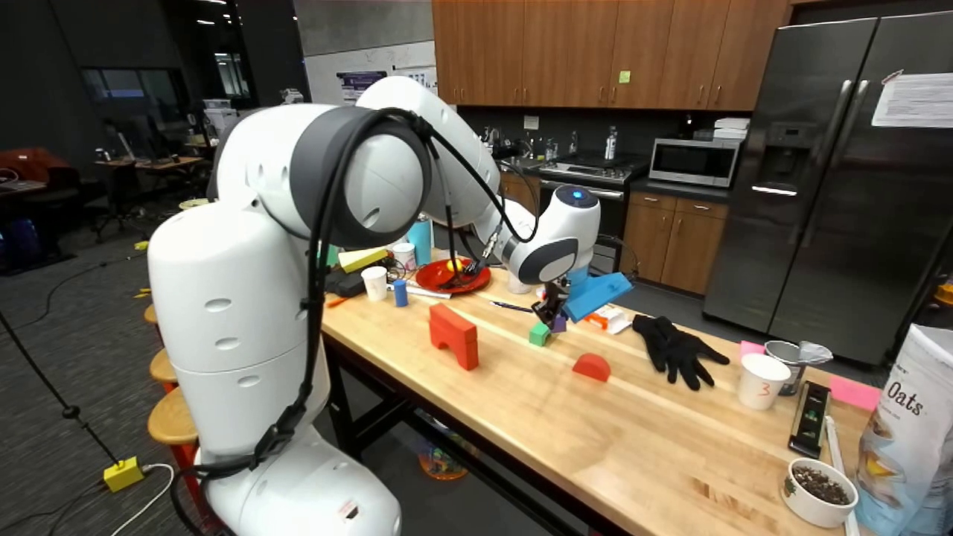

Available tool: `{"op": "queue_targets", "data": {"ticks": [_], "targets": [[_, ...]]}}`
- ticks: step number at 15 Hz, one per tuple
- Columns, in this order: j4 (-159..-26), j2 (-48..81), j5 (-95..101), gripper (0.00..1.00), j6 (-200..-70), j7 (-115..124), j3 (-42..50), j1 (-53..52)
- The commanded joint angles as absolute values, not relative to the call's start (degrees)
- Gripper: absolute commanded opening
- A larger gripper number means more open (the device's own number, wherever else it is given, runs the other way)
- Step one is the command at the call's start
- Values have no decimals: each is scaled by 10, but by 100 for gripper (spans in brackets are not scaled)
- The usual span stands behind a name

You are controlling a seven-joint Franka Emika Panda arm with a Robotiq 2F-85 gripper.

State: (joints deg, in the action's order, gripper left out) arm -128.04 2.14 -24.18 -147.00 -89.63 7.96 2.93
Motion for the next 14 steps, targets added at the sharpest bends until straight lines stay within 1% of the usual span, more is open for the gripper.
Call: {"op": "queue_targets", "data": {"ticks": [1, 2, 3, 14], "targets": [[-1280, 21, -239, 41, -1469, -893, 66, 43], [-1280, 21, -239, 41, -1469, -893, 66, 43], [-1277, 23, -235, 16, -1469, -893, 66, 44], [-1224, 46, -230, 16, -1463, -942, 48, 47]]}}
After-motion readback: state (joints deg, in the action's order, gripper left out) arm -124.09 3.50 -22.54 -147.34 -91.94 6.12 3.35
